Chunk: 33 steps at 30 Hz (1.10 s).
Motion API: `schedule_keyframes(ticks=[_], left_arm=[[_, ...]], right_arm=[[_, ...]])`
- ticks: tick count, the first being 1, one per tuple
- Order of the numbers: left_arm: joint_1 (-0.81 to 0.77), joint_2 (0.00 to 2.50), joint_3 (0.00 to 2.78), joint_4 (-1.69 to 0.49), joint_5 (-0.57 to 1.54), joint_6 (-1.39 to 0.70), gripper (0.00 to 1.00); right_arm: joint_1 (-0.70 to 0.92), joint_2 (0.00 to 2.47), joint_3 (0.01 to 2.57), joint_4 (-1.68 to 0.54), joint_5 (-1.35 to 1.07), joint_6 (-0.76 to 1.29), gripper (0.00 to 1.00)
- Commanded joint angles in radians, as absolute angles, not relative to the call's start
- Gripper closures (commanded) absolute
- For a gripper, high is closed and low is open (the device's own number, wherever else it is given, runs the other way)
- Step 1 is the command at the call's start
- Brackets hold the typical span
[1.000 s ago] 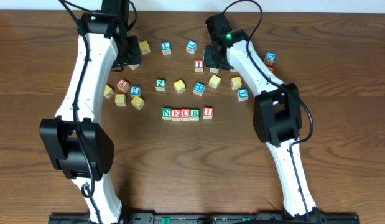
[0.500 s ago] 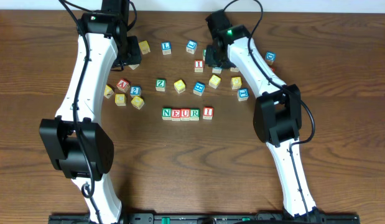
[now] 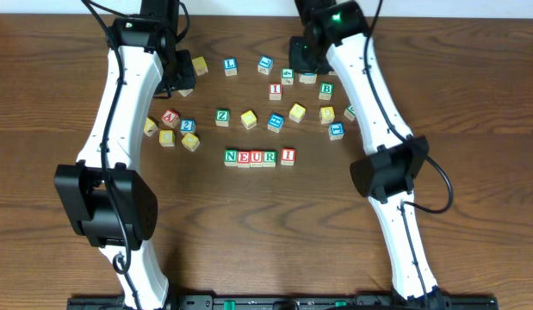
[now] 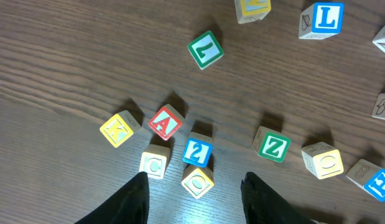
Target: Spell out NEURIPS
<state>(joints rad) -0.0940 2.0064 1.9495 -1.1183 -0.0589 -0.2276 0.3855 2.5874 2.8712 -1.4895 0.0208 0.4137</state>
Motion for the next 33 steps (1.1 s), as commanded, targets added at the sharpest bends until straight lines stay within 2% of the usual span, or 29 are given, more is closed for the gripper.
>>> schedule_keyframes(ticks=[1, 4, 7, 17, 26, 33], left_arm=[[-0.088, 1.971, 1.974, -1.121, -0.072, -0.214, 0.53], [-0.088, 1.971, 1.974, -1.121, -0.072, -0.214, 0.53], [-0.088, 1.971, 1.974, -1.121, -0.072, -0.214, 0.53], [-0.088, 1.971, 1.974, -1.121, -0.072, -0.214, 0.53], [-0.088, 1.971, 1.974, -1.121, -0.072, -0.214, 0.53], [-0.088, 1.971, 1.974, -1.121, -0.072, -0.214, 0.53]], right_arm=[[0.385, 2.590, 3.029, -1.581, 0.008, 0.359, 0.93], [0.384, 2.571, 3.139, -1.697, 0.009, 0.349, 0.93], [0.384, 2.497, 3.128, -1.699, -0.066, 0.272, 0.95], [0.388, 2.214, 3.093, -1.699, -0.089, 0.243, 0.94], [0.387, 1.905, 2.660, -1.698, -0.047, 0.231, 0.96], [0.390, 1.898, 2.309, -1.652, -0.025, 0.254, 0.97]])
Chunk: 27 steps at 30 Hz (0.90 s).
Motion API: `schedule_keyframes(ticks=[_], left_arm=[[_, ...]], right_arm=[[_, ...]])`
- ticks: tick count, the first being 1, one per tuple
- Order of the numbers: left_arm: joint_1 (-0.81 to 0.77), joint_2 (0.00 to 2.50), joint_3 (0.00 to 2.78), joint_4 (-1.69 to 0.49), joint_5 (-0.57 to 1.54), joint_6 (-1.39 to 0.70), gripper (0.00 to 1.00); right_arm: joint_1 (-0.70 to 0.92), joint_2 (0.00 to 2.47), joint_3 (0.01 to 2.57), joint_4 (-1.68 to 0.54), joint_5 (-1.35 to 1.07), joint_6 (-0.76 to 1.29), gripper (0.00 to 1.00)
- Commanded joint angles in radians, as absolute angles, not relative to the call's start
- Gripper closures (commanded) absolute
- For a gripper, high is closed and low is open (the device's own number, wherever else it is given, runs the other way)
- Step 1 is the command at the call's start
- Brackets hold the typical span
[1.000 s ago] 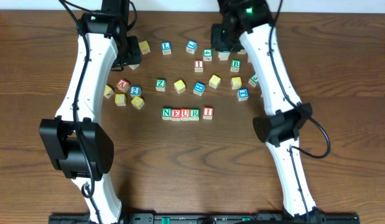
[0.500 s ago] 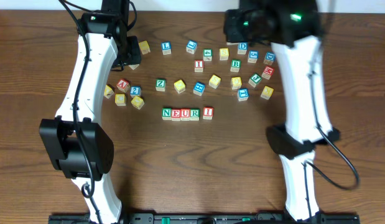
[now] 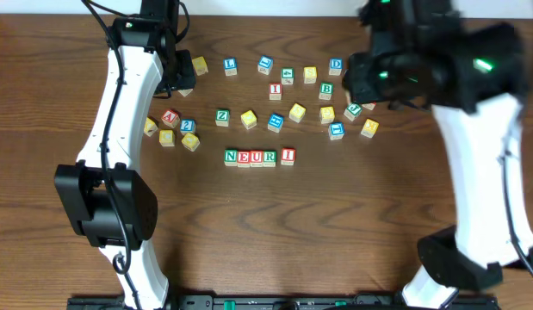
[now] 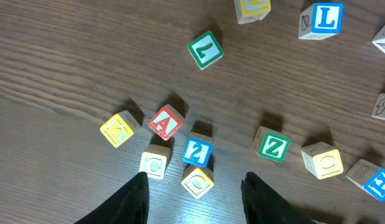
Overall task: Spell out NEURIPS
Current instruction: 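Carry the blue P block to the right of the I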
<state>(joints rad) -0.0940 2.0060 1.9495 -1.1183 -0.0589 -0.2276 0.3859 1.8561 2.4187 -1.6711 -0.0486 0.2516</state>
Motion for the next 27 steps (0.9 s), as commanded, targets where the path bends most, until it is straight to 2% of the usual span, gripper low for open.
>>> schedule_keyframes(ticks=[1, 9, 16, 27], left_arm=[[-0.088, 1.971, 1.974, -1.121, -0.072, -0.214, 0.53], [-0.088, 1.971, 1.974, -1.121, -0.072, -0.214, 0.53], [-0.088, 1.971, 1.974, -1.119, -0.072, -0.214, 0.53], [-0.088, 1.971, 1.974, -1.117, -0.072, -0.214, 0.53]], right_arm=[[0.391, 1.903, 2.243, -1.612, -0.025, 0.254, 0.97], [0.414, 1.914, 1.813, -1.214, -0.019, 0.353, 0.97], [0.461, 1.914, 1.549, -0.922, 0.060, 0.463, 0.97], [0.505, 1.916, 1.354, -0.738, 0.121, 0.569, 0.98]])
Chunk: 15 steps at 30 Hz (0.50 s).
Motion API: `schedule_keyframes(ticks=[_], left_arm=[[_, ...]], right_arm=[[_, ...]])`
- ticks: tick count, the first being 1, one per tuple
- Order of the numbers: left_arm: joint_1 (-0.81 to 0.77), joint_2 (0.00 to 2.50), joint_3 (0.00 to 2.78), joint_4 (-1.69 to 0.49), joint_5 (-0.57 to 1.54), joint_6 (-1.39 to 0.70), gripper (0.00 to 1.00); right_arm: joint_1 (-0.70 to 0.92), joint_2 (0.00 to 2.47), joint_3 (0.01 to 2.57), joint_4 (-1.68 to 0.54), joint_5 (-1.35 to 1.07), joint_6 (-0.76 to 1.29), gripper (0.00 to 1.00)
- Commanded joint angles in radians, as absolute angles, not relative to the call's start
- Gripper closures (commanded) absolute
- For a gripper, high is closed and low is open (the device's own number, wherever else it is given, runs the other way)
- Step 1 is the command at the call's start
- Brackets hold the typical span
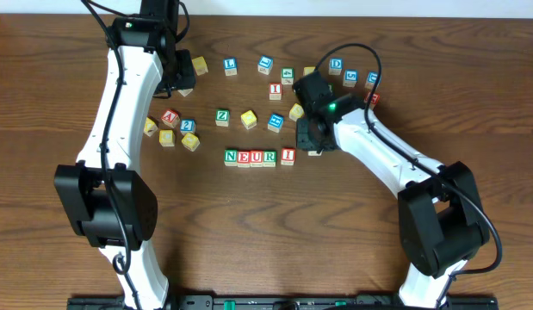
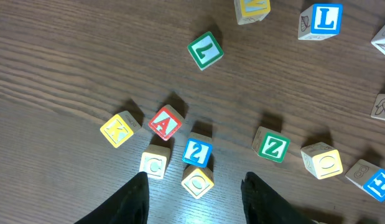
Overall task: Spell out NEURIPS
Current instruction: 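Carry the blue P block to the right of the I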
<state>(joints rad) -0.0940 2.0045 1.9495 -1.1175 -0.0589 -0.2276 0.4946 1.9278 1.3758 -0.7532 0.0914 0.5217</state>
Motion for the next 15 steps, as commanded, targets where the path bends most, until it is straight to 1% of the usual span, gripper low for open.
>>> schedule_keyframes(ticks=[1, 15], left_arm=[[-0.088, 1.971, 1.974, -1.117, -0.072, -0.214, 0.53], [-0.088, 1.971, 1.974, -1.118, -0.072, -0.214, 0.53]], right_arm=[[0.506, 1.916, 1.345, -0.727, 0.121, 0.572, 0.98], [0.534, 1.970, 1.325, -0.691, 0.092, 0.596, 0.99]])
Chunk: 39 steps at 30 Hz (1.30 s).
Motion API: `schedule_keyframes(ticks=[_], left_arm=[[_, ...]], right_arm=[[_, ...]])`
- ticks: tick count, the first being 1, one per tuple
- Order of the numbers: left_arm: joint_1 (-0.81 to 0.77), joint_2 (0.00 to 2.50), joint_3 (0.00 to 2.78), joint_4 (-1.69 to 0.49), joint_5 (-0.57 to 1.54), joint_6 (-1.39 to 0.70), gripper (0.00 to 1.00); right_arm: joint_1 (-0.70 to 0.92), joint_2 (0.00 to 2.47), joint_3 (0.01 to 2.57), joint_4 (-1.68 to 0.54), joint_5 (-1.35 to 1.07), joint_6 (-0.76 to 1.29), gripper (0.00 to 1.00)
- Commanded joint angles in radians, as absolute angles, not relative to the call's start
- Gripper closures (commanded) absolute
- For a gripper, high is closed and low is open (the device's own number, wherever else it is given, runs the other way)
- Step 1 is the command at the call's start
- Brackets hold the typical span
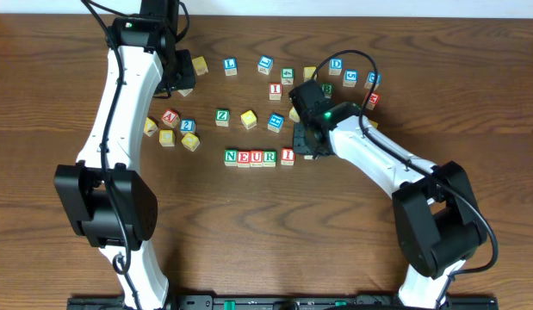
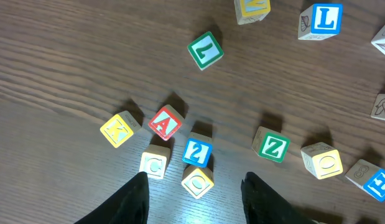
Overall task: Spell out NEURIPS
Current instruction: 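Carry the blue P block to the right of the I, then lower the blue P block right of the I and release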
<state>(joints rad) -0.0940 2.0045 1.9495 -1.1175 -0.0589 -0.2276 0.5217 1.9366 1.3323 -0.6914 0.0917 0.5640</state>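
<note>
The row N E U R I [image 1: 258, 157] lies mid-table in the overhead view. My right gripper [image 1: 305, 148] is down just right of the I block [image 1: 288, 156], shut on a pale block whose letter is hidden under the wrist. My left gripper [image 1: 183, 77] hangs at the back left; in the left wrist view it [image 2: 193, 200] stands open with nothing between its fingers, above a yellow O block [image 2: 198, 182]. Loose blocks lie behind the row.
Red A [image 2: 165, 122], yellow K [image 2: 119, 129], blue 2 [image 2: 197, 151], pale C [image 2: 154, 165] and green Z [image 2: 272, 146] cluster under the left wrist. Blue D [image 1: 336, 64] and several more blocks sit behind the right arm.
My right gripper has shifted a little left and now stands close against the right side of the I block. The left arm and the loose blocks under it have not moved.
My right gripper was first down among the back blocks, with N E U R I laid out. Then the arm was raised high and blurred. Then it was low, right of the row, with a pale block at its tips; now it is beside the I. The left gripper stayed open and still.
</note>
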Motion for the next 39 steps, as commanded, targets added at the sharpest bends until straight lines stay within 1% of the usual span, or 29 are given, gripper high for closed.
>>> schedule_keyframes(ticks=[1, 8, 15, 25, 28, 31, 39], left_arm=[[-0.088, 1.971, 1.974, -1.118, -0.072, -0.214, 0.53], [-0.088, 1.971, 1.974, -1.118, -0.072, -0.214, 0.53], [-0.088, 1.971, 1.974, -1.118, -0.072, -0.214, 0.53], [-0.088, 1.971, 1.974, -1.118, -0.072, -0.214, 0.53], [-0.088, 1.971, 1.974, -1.118, -0.072, -0.214, 0.53], [-0.088, 1.971, 1.974, -1.118, -0.072, -0.214, 0.53], [-0.088, 1.971, 1.974, -1.118, -0.072, -0.214, 0.53]], right_arm=[[0.535, 1.980, 1.325, -0.689, 0.091, 0.599, 0.98], [0.535, 2.003, 1.325, -0.676, 0.078, 0.598, 0.97], [0.535, 2.003, 1.325, -0.665, 0.079, 0.598, 0.92], [0.538, 2.003, 1.325, -0.665, 0.079, 0.598, 0.74], [0.538, 2.003, 1.325, -0.665, 0.079, 0.598, 0.72], [0.538, 2.003, 1.325, -0.665, 0.079, 0.598, 0.68], [0.538, 2.003, 1.325, -0.669, 0.078, 0.598, 0.52]])
